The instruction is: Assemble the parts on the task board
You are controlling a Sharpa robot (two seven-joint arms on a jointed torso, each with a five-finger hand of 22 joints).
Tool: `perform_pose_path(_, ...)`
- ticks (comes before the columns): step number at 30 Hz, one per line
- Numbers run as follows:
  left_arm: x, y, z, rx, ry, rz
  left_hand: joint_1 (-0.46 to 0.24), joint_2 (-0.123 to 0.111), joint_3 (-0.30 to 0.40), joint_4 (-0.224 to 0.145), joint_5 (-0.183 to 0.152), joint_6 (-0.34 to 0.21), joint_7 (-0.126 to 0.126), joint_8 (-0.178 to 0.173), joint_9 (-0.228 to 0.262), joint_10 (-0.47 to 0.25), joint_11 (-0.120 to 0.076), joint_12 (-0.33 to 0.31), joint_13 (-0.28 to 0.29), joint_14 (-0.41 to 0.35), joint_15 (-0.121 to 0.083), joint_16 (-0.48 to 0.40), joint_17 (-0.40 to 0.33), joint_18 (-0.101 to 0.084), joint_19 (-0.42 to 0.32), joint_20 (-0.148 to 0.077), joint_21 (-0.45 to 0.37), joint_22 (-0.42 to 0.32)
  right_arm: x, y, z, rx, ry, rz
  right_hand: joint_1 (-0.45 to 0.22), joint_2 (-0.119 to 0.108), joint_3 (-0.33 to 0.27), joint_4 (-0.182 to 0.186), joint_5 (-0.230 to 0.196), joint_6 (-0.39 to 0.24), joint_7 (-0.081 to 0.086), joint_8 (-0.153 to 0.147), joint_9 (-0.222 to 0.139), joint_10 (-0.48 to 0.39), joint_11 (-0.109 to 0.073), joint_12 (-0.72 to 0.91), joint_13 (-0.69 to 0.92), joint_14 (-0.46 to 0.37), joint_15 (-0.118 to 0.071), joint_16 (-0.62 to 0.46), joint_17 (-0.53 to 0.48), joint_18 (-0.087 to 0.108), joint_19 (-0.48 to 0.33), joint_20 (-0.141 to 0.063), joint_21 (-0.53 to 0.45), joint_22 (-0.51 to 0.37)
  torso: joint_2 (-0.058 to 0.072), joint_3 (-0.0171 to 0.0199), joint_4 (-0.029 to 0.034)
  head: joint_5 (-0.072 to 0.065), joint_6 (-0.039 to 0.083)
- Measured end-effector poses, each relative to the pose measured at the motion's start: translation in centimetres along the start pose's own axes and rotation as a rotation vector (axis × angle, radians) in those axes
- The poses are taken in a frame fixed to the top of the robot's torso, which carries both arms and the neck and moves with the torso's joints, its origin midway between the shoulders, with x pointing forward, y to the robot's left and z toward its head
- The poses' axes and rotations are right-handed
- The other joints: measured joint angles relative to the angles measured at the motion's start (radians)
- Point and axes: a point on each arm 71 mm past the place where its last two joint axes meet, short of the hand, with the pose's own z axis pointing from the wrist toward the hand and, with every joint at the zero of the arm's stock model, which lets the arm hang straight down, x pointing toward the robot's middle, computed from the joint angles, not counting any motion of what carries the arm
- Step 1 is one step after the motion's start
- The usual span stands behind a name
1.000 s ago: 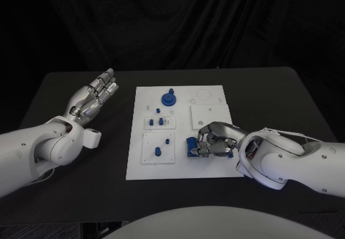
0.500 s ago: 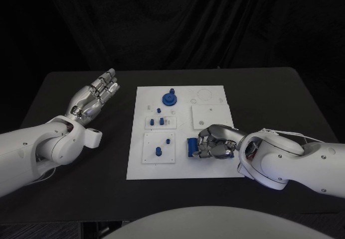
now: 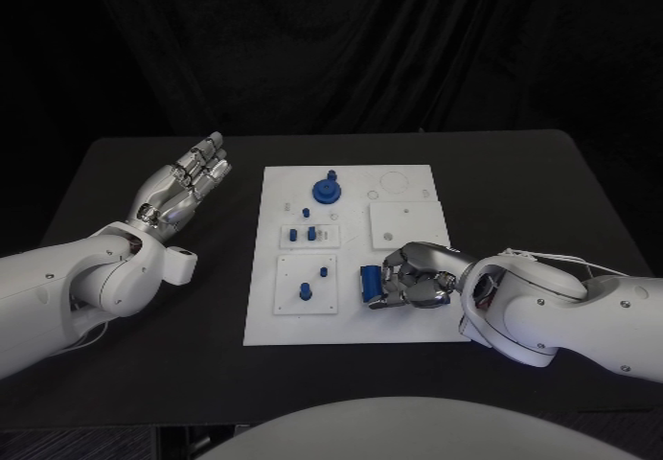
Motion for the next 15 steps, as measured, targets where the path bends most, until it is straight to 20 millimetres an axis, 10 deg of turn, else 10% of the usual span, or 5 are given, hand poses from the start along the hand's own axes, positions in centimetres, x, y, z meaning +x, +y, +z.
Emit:
perform_pose_path(7,-0.1,0.0,-0.1,-0.001,-0.002,0.001,0.0,0.0,0.0,0.0,0.0,0.0,0.0,0.0,0.0,0.0,0.0,0.0,0.0,0.0,0.0,0.0,0.0,0.0,0.0,0.0,0.0,0.0,-1.1,-0.4,-1.5,0.001,-0.051,0.016,-0.152,-0.053,0.013,0.057,-0.044,-0.018,-0.004,-0.079,-0.065,0.0,0.0,0.0,0.0,0.0,0.0,0.0,0.0,0.0,0.0,0.0,0.0,0.0,0.0,-0.0001,-0.0003,0.003,0.0)
perform_pose_path(10,-0.1,0.0,-0.1,-0.001,-0.002,0.001,0.0,0.0,0.0,0.0,0.0,0.0,0.0,0.0,0.0,0.0,0.0,0.0,0.0,0.0,0.0,0.0,0.0,0.0,0.0,0.0,0.0,0.0,-2.7,-0.4,-2.1,0.002,-0.099,0.01,-0.212,-0.065,0.053,0.057,-0.035,-0.009,0.005,-0.161,-0.129,0.0,0.0,0.0,0.0,0.0,0.0,0.004,0.0,0.0,0.0,0.0,0.0,0.0,0.0,-0.0001,-0.0004,0.003,0.0)
perform_pose_path(12,-0.1,0.0,-0.1,-0.001,-0.001,0.0,0.0,0.0,0.0,0.0,0.0,0.002,0.002,0.0,0.0,0.0,0.0,0.0,0.0,0.0,0.0,0.0,0.0,0.0,0.0,0.0,0.0,0.0,-4.2,-0.7,-2.5,0.011,-0.139,-0.003,-0.232,-0.043,0.066,0.052,0.06,0.004,0.017,-0.225,-0.182,-0.003,0.01,0.0,0.0,0.0,0.007,0.005,0.0,0.0,0.0,0.0,0.006,0.0,0.0,-0.0001,-0.0004,0.002,0.0)
perform_pose_path(15,0.0,0.0,-0.1,0.0,0.0,-0.001,0.0,0.0,0.0,0.0,0.0,0.004,0.004,0.0,0.0,0.0,0.0,0.0,0.0,0.0,0.0,0.0,-0.001,0.0,0.0,0.0,0.0,0.0,-5.7,-1.2,-3.0,0.036,-0.178,-0.026,-0.169,-0.033,0.091,0.05,0.398,0.045,0.028,-0.336,-0.279,-0.004,0.019,0.0,0.0,0.002,0.015,0.009,0.0,0.0,0.0,0.008,0.011,0.0,0.0,0.0001,-0.0004,0.001,0.0)
